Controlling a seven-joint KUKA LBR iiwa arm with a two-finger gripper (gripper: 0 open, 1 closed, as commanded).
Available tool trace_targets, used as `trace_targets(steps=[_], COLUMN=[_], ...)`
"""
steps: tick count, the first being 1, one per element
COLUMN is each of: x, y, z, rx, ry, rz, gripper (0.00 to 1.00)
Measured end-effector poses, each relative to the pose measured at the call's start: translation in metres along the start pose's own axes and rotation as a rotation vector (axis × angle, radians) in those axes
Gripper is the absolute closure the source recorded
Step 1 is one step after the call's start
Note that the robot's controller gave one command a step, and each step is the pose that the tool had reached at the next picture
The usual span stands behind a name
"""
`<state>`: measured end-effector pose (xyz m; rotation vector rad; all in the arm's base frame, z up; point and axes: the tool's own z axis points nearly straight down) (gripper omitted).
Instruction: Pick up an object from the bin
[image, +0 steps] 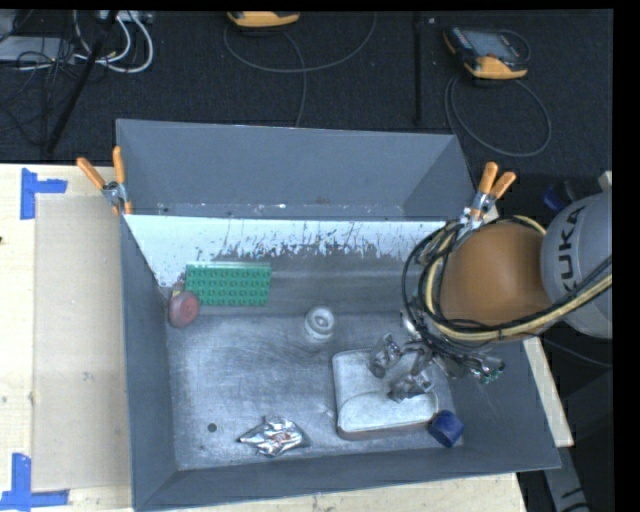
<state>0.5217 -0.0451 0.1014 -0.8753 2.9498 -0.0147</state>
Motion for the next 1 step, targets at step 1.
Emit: trace_targets(steps=[1], x=[-0.0047], y=[-0.0005], z=[-0.0332], rx=[-0.026], ry=[0.054], rz=[0.001], gripper=[1.00])
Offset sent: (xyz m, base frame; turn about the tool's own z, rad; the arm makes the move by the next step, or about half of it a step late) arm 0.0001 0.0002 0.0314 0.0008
